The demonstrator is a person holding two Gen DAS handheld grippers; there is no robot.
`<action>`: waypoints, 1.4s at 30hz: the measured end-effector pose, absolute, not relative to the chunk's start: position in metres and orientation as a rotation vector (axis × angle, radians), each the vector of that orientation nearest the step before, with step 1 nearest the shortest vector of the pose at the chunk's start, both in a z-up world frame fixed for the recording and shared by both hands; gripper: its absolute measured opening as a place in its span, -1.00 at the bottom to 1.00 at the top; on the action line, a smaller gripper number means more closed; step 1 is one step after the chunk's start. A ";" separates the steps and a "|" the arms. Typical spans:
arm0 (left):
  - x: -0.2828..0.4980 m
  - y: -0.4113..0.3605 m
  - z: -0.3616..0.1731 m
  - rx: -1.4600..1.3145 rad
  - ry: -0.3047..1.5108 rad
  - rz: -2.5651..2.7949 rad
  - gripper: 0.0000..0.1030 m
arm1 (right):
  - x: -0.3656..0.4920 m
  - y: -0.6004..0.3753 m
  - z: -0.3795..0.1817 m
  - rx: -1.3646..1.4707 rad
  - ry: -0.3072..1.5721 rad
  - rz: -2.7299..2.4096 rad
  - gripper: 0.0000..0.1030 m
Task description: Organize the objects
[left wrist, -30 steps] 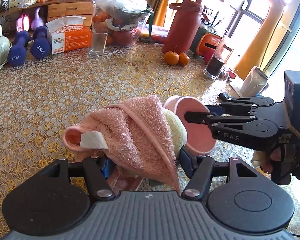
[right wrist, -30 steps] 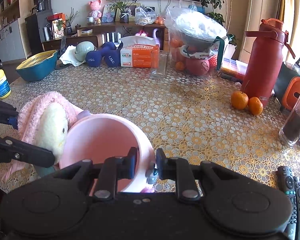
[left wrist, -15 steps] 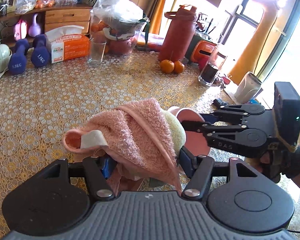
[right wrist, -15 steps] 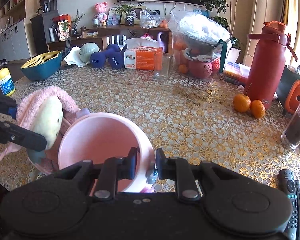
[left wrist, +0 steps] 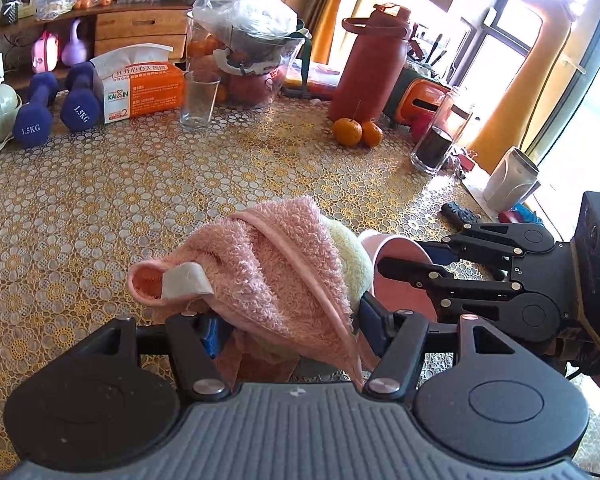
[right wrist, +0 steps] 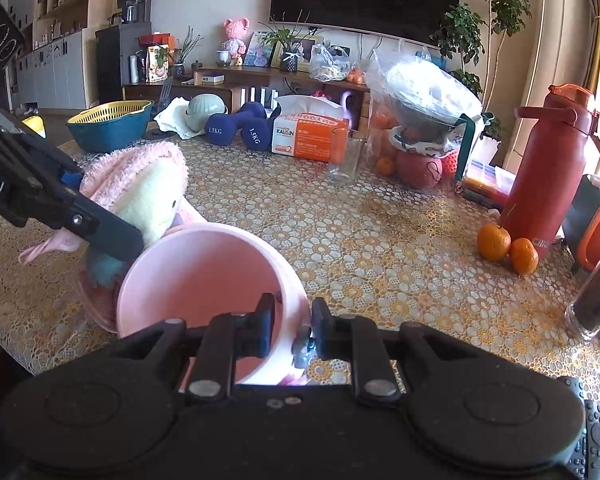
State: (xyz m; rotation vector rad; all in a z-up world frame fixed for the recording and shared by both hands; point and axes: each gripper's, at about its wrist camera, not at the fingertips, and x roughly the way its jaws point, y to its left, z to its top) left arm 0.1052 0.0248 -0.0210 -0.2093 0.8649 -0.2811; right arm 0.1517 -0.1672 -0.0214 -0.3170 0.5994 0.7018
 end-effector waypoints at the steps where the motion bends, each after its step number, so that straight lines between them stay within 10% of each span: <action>1: 0.106 0.026 -0.022 -0.212 0.866 -0.279 0.25 | 0.151 -0.167 -0.021 -0.319 0.594 0.704 -0.62; 42: 0.097 0.020 -0.013 -0.092 0.853 -0.275 0.25 | 0.134 -0.151 -0.017 -0.447 0.502 0.741 -0.61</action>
